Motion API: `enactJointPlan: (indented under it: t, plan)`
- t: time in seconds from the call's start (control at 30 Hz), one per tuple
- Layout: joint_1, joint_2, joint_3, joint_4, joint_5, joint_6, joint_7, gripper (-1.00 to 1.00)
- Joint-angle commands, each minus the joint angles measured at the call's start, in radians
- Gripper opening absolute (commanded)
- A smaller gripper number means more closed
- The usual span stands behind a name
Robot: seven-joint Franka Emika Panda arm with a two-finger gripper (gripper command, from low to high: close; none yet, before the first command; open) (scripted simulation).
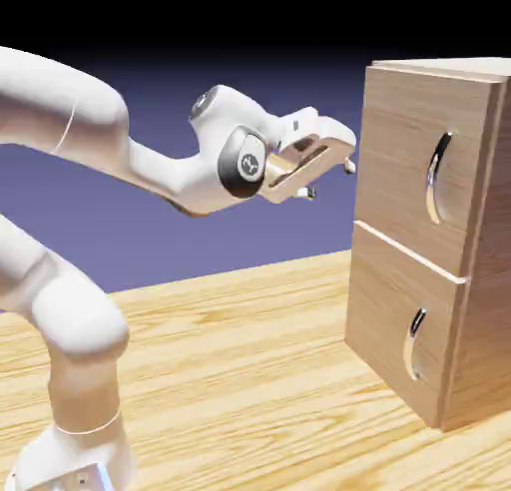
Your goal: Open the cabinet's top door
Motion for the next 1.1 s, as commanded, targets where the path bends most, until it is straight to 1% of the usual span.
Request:
enactJointPlan:
  t: [0.0, 1.07]
  plan:
    - [0.016, -0.006, -0.018, 0.008, -0.044, -0.003, -0.017, 1.00]
    - [0.539, -0.207, -0.583, 0.264, -1.435, -0.085, -0.549, 1.00]
